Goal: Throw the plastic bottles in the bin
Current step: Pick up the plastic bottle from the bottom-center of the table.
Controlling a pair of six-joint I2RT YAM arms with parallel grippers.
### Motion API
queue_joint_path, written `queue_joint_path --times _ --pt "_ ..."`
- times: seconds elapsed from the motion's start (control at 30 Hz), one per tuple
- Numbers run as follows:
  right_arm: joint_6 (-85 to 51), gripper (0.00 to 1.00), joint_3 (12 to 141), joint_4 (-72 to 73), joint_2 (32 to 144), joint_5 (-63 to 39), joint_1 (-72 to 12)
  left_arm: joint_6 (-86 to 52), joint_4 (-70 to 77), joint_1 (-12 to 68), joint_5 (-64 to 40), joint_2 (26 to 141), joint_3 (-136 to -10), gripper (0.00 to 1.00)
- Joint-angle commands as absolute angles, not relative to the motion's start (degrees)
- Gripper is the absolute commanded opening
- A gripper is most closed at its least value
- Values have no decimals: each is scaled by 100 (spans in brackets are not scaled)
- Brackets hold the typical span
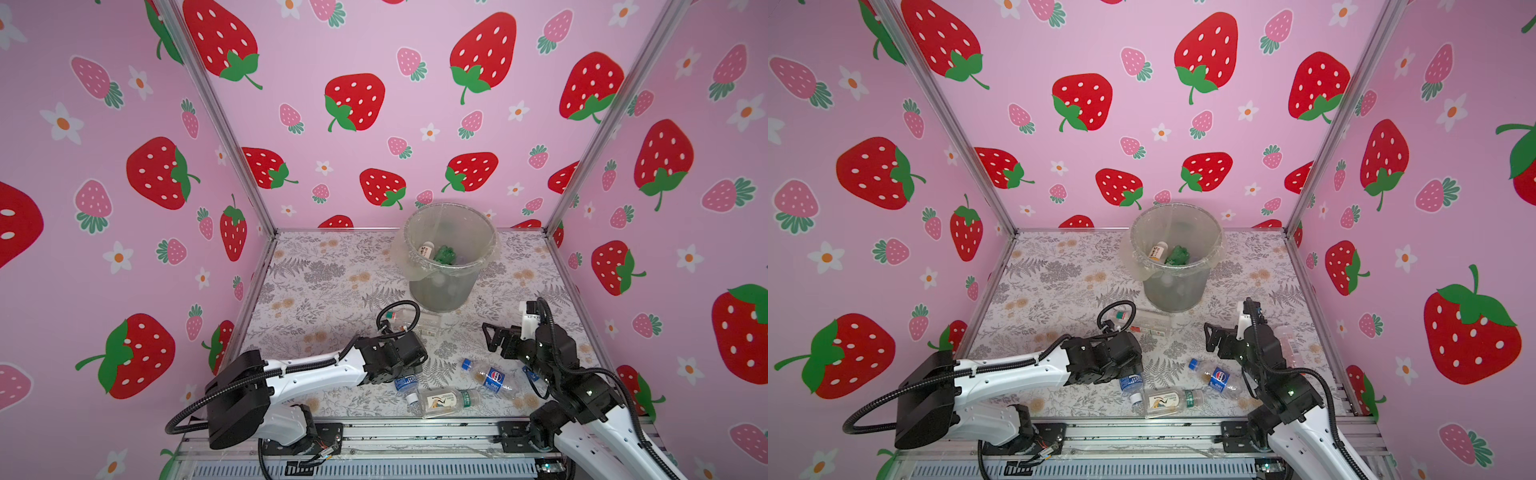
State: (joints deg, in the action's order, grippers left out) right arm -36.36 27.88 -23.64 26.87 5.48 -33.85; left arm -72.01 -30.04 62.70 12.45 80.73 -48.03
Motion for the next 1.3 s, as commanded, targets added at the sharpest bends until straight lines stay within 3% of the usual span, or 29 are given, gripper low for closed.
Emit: queue_joint_path --times 0.0,0.83,1.13,1.27 --pt "-3661 99 2768 -2325 2619 560 -3366 -7198 -2984 6293 1162 8271 -4878 96" --pt "-3726 99 2729 -2327 2488 527 -3364 -7256 -2958 6258 1111 8547 -4820 86" --pt "-3739 99 2738 -2353 2435 550 -3366 -7267 -3059 6257 1127 8640 -4853 75" --pt "-3746 99 2738 -2357 2365 571 -3369 -7243 -3175 6249 1225 8529 -4894 64"
